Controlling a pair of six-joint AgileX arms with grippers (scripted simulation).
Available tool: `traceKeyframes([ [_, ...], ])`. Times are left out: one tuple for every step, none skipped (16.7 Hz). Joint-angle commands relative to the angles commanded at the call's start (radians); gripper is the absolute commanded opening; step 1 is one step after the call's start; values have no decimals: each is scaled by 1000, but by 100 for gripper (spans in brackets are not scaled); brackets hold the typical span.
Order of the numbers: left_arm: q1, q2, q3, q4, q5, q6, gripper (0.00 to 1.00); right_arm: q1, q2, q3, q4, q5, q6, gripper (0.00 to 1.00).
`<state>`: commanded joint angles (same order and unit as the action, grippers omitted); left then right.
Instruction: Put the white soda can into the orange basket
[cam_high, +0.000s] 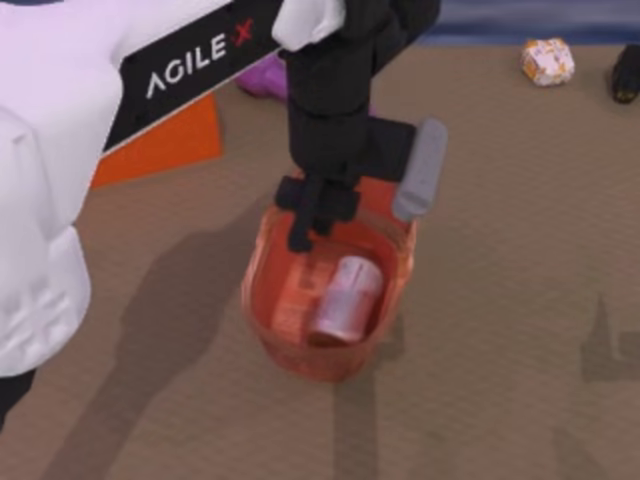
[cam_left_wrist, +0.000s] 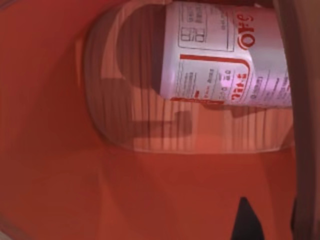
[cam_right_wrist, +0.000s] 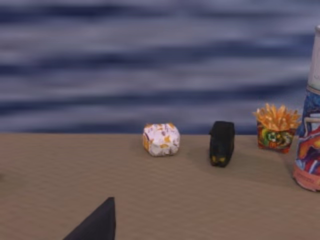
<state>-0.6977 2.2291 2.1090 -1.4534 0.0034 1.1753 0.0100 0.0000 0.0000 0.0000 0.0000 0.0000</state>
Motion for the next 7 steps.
traceKeyframes([
  [8, 0, 23, -24, 0, 3, 0, 0, 0, 0, 0, 0, 0, 100],
  [17, -1, 51, -55, 1, 8, 0, 0, 0, 0, 0, 0, 0, 100],
  [25, -3, 81, -89, 0, 14, 0, 0, 0, 0, 0, 0, 0, 100],
  [33, -5, 112, -122, 0, 21, 0, 0, 0, 0, 0, 0, 0, 100],
  [40, -8, 139, -150, 0, 27, 0, 0, 0, 0, 0, 0, 0, 100],
  [47, -11, 158, -169, 0, 30, 0, 0, 0, 0, 0, 0, 0, 100],
  [50, -12, 165, -177, -1, 31, 0, 0, 0, 0, 0, 0, 0, 100],
])
